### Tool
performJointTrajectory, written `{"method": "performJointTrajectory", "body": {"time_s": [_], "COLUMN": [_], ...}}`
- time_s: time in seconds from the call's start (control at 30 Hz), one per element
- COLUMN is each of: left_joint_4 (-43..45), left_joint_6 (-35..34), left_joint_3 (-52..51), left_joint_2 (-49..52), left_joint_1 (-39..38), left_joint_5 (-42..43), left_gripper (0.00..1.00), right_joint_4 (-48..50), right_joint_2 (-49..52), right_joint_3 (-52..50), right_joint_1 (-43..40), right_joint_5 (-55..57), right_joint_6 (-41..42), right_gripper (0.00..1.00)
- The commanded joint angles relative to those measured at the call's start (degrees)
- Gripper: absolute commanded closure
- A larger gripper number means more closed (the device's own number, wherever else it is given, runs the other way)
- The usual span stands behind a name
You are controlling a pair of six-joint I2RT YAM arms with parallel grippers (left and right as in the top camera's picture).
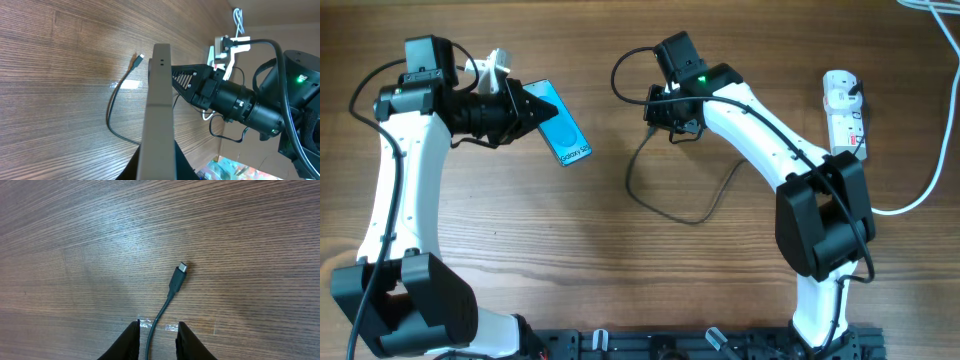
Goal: Plug charger to phone and switch on socket
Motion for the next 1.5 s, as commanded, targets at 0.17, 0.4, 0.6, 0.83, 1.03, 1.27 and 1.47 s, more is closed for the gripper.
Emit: {"method": "performJointTrajectory", "body": {"time_s": [0.17,0.4,0.6,0.83,1.03,1.27,1.47], "left_joint_4": [0.04,0.07,0.04,0.04,0.04,0.09,-0.13], "left_joint_6": [0.92,0.92,0.90,-0.44,-0.59,-0.59,-0.59], "left_joint_3": [0.13,0.13,0.13,0.13,0.13,0.13,0.13], "left_joint_2": [-2.01,-2.01,-2.01,-2.01,-2.01,-2.01,-2.03], "left_joint_1": [-0.09,-0.09,-0.09,-0.11,-0.11,-0.11,-0.11], "left_joint_5": [1.38,1.38,1.38,1.38,1.36,1.36,1.38], "left_gripper": [0.96,0.96,0.96,0.96,0.96,0.96,0.96], "right_joint_4": [1.51,3.37,3.41,5.75,7.26,7.89,6.43], "right_joint_2": [0.79,1.18,4.09,6.51,10.97,13.14,13.14], "right_joint_3": [0.96,0.96,0.57,-1.88,-1.88,-1.90,-1.90], "right_joint_1": [0.17,0.02,0.00,0.02,0.02,0.35,0.42], "right_joint_5": [1.03,1.05,1.29,5.16,4.85,-0.24,-0.31], "right_joint_6": [0.79,0.81,3.37,6.29,6.29,6.12,6.08], "right_gripper": [0.75,0.75,0.80,0.83,0.82,0.81,0.70]}}
